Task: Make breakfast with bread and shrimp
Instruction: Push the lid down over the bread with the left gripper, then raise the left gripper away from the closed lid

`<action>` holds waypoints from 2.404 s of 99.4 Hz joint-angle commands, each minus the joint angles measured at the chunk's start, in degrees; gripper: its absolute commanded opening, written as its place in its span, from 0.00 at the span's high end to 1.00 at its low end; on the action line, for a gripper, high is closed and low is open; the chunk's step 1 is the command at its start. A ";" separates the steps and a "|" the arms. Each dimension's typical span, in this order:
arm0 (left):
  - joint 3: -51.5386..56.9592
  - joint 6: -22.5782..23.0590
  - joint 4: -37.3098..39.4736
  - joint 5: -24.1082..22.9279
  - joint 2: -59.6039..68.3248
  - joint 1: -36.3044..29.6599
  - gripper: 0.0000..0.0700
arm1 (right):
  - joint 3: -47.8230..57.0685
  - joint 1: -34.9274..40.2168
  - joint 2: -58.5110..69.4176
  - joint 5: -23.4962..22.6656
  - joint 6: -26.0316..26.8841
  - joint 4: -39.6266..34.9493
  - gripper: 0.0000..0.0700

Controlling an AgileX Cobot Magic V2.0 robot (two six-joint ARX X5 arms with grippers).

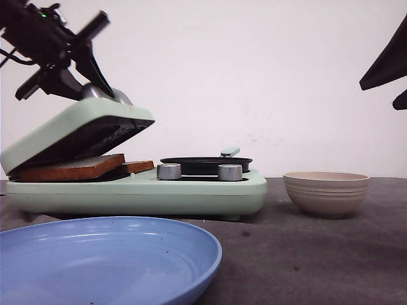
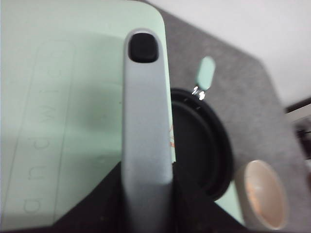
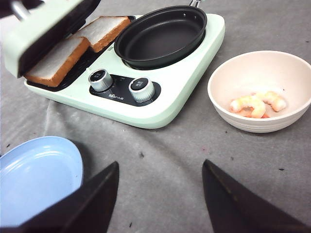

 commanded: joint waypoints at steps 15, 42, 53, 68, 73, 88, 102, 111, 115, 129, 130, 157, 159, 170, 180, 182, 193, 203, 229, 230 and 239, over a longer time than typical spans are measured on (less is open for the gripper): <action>0.02 7.87 -3.74 -7.39 2.49 -3.04 1.00 | 0.09 0.31 0.15 0.11 0.24 0.61 0.52; 0.02 8.41 -4.26 -9.33 6.73 -5.22 1.00 | 0.09 0.31 0.15 0.07 0.28 0.37 0.52; 0.02 8.94 -4.26 -10.01 7.19 -5.49 1.00 | 0.09 0.31 0.15 0.07 0.28 0.31 0.52; 0.02 9.03 -4.26 -9.90 7.23 -5.49 1.00 | 0.09 0.31 0.15 0.07 0.28 0.31 0.52; 0.02 9.51 -4.28 -9.88 7.23 -5.49 1.00 | 0.09 0.31 0.15 0.07 0.28 0.31 0.52; 0.02 9.51 -4.11 -9.88 7.23 -5.49 0.89 | 0.09 0.31 0.15 0.00 0.28 0.31 0.52; 0.02 9.49 -4.04 -9.88 7.23 -5.49 0.57 | 0.09 0.31 0.15 0.00 0.28 0.31 0.52; 0.02 9.49 -4.00 -9.84 7.10 -5.49 0.47 | 0.09 0.31 0.15 0.00 0.28 0.31 0.52; 0.04 9.49 -3.91 -9.68 6.99 -5.46 0.44 | 0.09 0.31 0.15 0.00 0.28 0.33 0.52; 0.59 9.49 -3.67 -9.68 6.01 -5.46 0.31 | 0.09 0.31 0.15 0.00 0.28 0.31 0.52; 0.68 9.49 -3.67 -9.68 5.95 -5.46 0.31 | 0.09 0.31 0.15 0.00 0.26 0.31 0.52; 5.09 12.17 -4.15 -9.75 0.94 -5.33 0.31 | 0.09 0.31 0.13 -0.02 0.28 0.33 0.52; 5.53 12.63 -4.24 -9.75 0.37 -5.25 0.31 | 0.09 0.31 0.13 -0.02 0.28 0.33 0.52; 6.93 14.05 -4.87 -9.75 -2.29 -4.70 0.31 | 0.09 0.31 0.11 -0.02 0.28 0.33 0.52; 7.13 15.98 -5.35 -9.86 -5.62 -4.44 0.32 | 0.09 0.31 0.11 -0.04 0.28 0.33 0.52; 7.13 16.41 -5.51 -9.90 -6.32 -4.42 0.32 | 0.09 0.31 0.11 -0.04 0.28 0.33 0.52; 7.13 19.69 -7.13 -10.19 -10.14 -4.24 0.32 | 0.09 0.31 0.11 -0.07 0.28 0.31 0.52; 7.13 22.71 -9.62 -10.95 -13.35 -4.24 0.32 | 0.11 0.31 0.11 -0.07 0.48 0.31 0.52; 7.10 24.81 -17.20 -11.89 -19.58 -4.24 0.32 | 0.11 0.31 0.13 -0.22 0.66 -1.36 0.52; 7.10 24.81 -17.42 -11.89 -19.76 -4.24 0.32 | 0.11 0.31 0.13 -0.20 0.68 -1.42 0.52; 7.06 25.24 -19.58 -11.89 -21.20 -4.24 0.32 | 0.35 0.28 0.13 0.00 0.72 -1.86 0.52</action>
